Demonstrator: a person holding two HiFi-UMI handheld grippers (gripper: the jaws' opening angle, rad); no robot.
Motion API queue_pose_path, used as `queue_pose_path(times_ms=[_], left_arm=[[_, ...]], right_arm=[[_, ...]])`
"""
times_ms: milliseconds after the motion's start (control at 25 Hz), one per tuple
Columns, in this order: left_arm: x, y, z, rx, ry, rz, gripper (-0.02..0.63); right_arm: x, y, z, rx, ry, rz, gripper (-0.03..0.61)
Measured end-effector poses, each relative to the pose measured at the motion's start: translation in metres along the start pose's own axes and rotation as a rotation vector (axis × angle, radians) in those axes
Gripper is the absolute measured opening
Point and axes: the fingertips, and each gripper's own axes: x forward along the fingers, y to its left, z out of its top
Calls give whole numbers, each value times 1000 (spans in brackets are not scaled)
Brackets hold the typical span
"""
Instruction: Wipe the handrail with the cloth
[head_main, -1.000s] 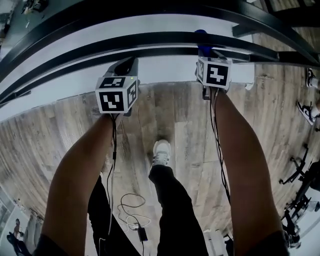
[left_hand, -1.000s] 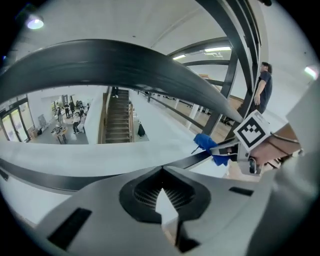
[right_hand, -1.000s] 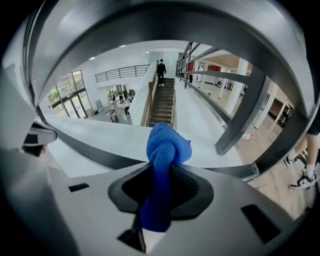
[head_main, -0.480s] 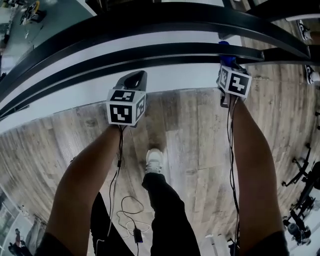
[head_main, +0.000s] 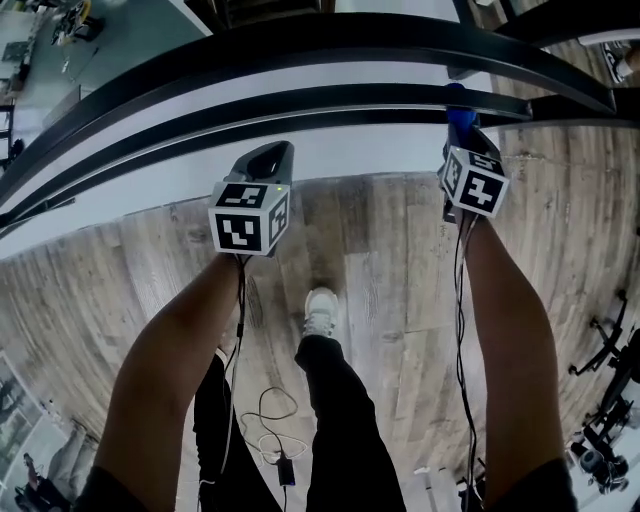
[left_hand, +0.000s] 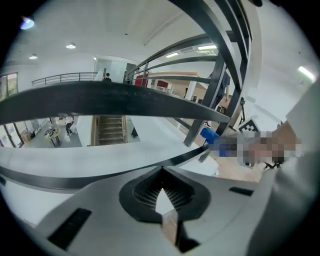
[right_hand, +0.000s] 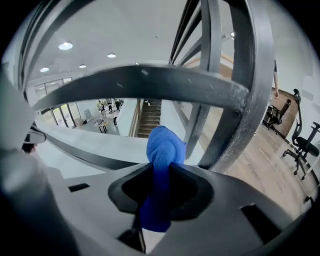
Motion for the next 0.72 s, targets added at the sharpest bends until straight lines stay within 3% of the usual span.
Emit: queue_pose_path(times_ms=[200,320,520,720], left_arm=[[-86,16,9,-139,-61,17,5],[-157,23,7,-201,-104,40,5],[-285,32,16,-233,-223,82,5],[-449,14,14,-197,-244,40,5]], right_arm=[[-94,95,23,-86,-112,148,103],[-172,150,28,-84,-142,207,103],[-310,229,54,-43,-244,257,103],[-471,300,60,7,-233,252,103]])
